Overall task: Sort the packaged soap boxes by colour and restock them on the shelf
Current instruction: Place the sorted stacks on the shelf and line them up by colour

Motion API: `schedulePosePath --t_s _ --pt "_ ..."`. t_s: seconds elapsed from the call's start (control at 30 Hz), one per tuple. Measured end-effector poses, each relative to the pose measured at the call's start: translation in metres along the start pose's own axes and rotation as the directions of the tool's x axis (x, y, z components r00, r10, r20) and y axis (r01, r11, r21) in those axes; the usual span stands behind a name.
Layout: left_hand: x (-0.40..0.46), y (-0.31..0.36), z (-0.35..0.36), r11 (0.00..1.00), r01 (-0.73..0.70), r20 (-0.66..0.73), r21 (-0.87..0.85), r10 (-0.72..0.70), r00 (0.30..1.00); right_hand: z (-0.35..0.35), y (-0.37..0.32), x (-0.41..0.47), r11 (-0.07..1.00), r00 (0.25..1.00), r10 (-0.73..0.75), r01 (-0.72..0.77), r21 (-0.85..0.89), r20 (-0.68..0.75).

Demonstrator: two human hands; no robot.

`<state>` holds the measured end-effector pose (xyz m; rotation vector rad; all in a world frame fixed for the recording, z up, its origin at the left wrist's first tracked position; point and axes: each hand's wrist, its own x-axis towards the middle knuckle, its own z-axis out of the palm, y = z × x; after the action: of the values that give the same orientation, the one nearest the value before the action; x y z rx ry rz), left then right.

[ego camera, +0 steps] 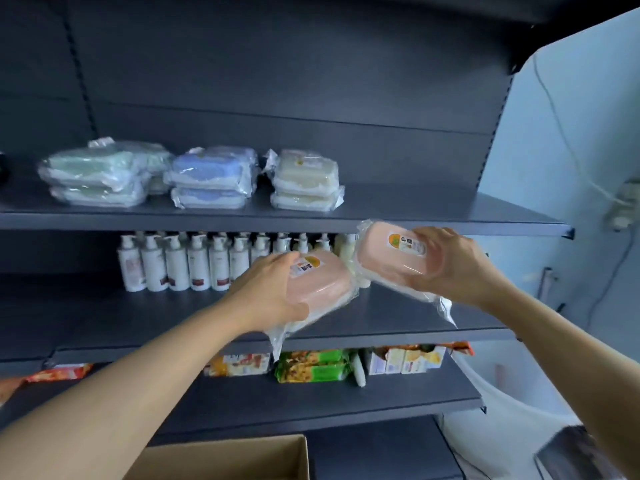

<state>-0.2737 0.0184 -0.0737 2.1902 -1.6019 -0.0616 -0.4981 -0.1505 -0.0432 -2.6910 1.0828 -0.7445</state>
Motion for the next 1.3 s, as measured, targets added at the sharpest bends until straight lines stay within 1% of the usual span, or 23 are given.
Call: schedulePosePath --t_s 0.1,0.2,0.3,0.43,0.53,0.63,0.77,0.9,1.0,1.1,1.3 --pt "0.021 0.015 -0.017 0.999 -0.038 -0.012 0.000 0.038 0.999 -0.022 0.006 0.021 1.000 0.999 0.004 -0.005 -0.012 -0.053" --pt "0.042 0.033 -0.033 0.998 -0.061 -0.055 -0.010 0.060 0.997 -0.041 0.016 0.047 1.000 0.995 0.014 -0.014 0.006 -0.103" --pt "0.068 0.047 -0.041 0.996 -0.081 -0.082 -0.036 0.078 0.994 -0.052 0.034 0.080 1.000 0.993 0.023 -0.023 0.005 -0.117" --pt "0.108 0.062 -0.037 0.994 -0.105 -0.078 -0.023 0.103 0.992 -0.056 0.063 0.133 1.000 0.993 0.028 -0.028 0.006 -0.115" --pt "0.142 0.075 -0.031 0.996 -0.089 -0.084 -0.016 0.087 0.993 -0.054 0.085 0.178 0.998 0.998 0.034 -0.031 0.051 -0.059" --pt "0.176 0.089 -0.024 0.998 -0.046 -0.087 -0.041 0.042 0.995 -0.041 0.109 0.232 0.998 1.000 0.005 -0.007 0.062 0.026" --pt "0.216 0.100 -0.015 0.999 0.020 -0.084 -0.038 -0.023 0.996 -0.012 0.133 0.307 0.998 0.988 -0.062 0.057 0.037 0.145" --pt "0.249 0.104 -0.008 0.996 0.084 -0.066 -0.008 -0.084 0.994 0.022 0.145 0.367 0.988 0.958 -0.149 0.151 0.008 0.243" --pt "0.269 0.109 -0.005 0.992 0.125 -0.051 0.001 -0.125 0.991 0.042 0.150 0.403 0.980 0.944 -0.191 0.201 -0.009 0.271" --pt "0.289 0.112 -0.001 0.987 0.161 -0.053 0.002 -0.161 0.986 0.065 0.154 0.436 0.971 0.922 -0.232 0.239 0.014 0.310" --pt "0.318 0.105 0.010 0.982 0.188 -0.036 -0.007 -0.188 0.982 0.101 0.167 0.459 0.958 0.899 -0.282 0.280 0.055 0.335"
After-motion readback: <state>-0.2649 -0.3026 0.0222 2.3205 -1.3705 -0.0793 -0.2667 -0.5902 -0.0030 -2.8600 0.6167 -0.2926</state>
